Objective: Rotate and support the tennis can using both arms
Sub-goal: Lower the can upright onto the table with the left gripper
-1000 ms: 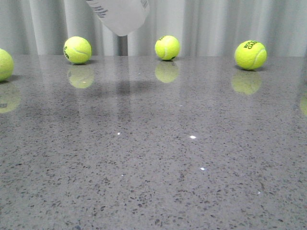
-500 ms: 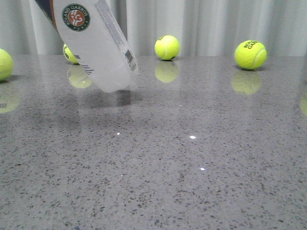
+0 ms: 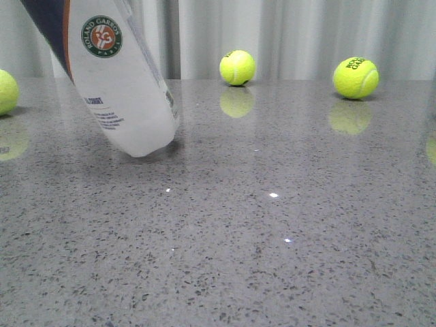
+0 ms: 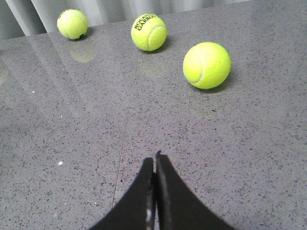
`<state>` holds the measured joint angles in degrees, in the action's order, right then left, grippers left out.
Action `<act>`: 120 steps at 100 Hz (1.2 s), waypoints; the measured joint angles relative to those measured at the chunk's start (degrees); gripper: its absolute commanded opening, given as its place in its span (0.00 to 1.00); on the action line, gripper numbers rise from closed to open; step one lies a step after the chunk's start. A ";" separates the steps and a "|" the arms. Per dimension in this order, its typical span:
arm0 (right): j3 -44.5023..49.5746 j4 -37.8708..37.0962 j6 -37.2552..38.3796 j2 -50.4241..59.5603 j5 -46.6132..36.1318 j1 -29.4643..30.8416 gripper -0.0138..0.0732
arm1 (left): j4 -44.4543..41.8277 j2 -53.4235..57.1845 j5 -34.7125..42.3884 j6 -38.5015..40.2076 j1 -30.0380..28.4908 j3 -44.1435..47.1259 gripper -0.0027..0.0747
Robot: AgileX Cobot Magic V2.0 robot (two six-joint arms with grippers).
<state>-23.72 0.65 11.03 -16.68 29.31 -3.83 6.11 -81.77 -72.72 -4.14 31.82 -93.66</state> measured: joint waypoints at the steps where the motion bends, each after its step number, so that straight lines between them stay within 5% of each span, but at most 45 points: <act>1: 0.00 0.00 0.00 0.00 0.00 0.00 0.08 | 0.00 -0.10 0.00 0.00 0.00 0.00 0.70; 120: 0.00 0.00 0.00 0.00 0.00 0.00 0.08 | 9.07 -3.84 10.17 -3.59 0.23 0.00 0.70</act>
<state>-23.72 0.65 11.03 -16.68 29.31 -3.83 15.17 -85.62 -62.55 -7.73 32.06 -93.66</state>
